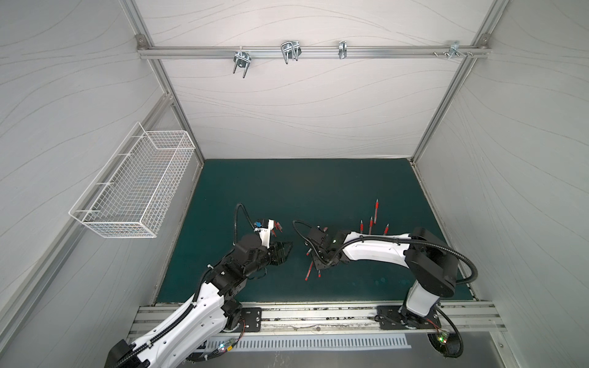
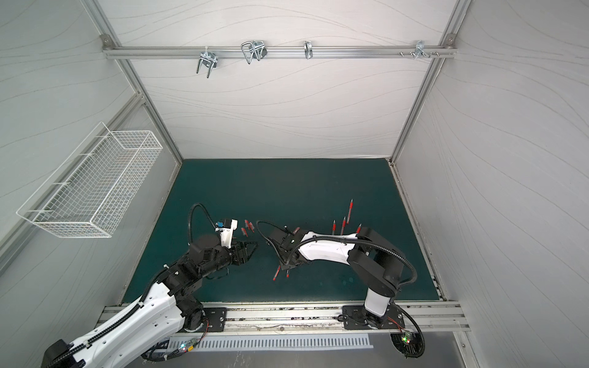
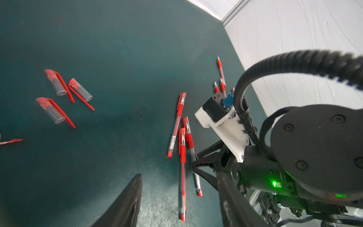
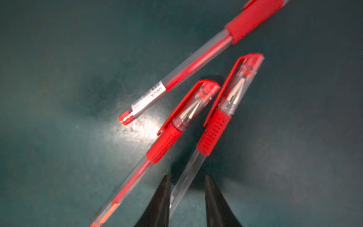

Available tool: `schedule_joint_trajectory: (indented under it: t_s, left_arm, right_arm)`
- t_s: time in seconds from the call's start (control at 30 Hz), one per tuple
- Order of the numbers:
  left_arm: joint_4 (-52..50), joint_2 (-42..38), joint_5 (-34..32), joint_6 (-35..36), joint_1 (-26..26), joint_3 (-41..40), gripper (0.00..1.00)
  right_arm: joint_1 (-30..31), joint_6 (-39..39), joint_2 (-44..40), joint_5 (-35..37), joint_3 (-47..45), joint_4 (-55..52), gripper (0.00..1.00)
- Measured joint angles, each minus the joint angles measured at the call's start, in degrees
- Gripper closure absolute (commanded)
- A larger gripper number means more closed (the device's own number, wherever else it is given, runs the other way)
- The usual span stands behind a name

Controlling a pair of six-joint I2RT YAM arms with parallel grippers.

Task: Remove pen caps from pens
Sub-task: Pick up the pen from the bottom-center of the table.

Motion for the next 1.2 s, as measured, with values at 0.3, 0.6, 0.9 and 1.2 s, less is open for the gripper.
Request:
schedule_joint_trajectory:
  t_s: [0.3, 0.6, 0.9, 1.2]
  left_arm:
    - [-0.3, 0.2, 0.0, 0.1, 0.0, 0.0, 0.38]
    - [-0.4, 0.0, -0.3, 0.1, 0.0, 0.0, 0.37]
    - [4.0, 8.2, -2.6, -2.4, 0.2, 1.9, 0.35]
    - [9.2, 25.1, 2.3, -1.7, 0.8, 19.5, 0.35]
  right_arm:
    - [-2.3, 0.0, 0.0, 0.4, -0.6, 0.3, 0.76]
    - [-8.2, -0.9, -2.6, 1.8, -3.8, 1.2, 0.88]
    - [-17.7, -4.9, -7.5, 1.0, -7.0, 0.4, 1.00]
    - [-24.3, -12.1, -18.4, -6.6, -3.8, 3.2, 1.00]
